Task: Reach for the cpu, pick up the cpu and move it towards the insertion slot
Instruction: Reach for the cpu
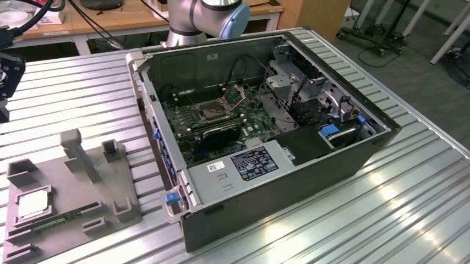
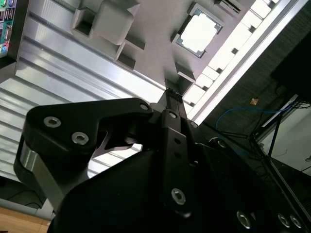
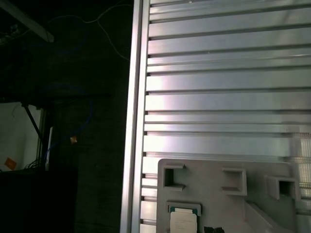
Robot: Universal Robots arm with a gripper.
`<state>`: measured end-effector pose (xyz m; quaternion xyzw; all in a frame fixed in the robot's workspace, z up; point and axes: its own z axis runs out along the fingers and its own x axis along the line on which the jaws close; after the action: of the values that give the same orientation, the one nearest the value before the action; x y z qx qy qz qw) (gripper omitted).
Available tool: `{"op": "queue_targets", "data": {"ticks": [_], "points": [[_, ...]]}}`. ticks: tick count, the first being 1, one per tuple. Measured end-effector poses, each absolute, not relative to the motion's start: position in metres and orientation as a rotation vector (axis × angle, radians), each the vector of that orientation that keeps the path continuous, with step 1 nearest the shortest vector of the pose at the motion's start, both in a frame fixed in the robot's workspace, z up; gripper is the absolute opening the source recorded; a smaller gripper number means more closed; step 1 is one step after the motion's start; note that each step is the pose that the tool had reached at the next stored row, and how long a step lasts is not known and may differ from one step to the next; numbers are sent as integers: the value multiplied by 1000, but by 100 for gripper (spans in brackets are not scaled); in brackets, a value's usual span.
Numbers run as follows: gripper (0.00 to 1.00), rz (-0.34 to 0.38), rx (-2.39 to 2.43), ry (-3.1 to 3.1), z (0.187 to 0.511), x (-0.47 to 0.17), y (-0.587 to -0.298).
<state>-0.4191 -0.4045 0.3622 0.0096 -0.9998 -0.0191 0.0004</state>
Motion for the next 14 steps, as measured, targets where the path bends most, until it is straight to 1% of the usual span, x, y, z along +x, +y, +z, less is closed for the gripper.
{"op": "queue_targets", "data": {"ticks": [2, 3, 10, 11, 14], "points": [[11, -60, 30, -3140, 362, -419, -404], [18, -60, 30, -3140, 362, -419, -404], [19, -60, 32, -3140, 361, -423, -405], [25, -60, 33, -3141, 360, -424, -405], [25, -60, 38, -3142, 358, -429, -407]]}}
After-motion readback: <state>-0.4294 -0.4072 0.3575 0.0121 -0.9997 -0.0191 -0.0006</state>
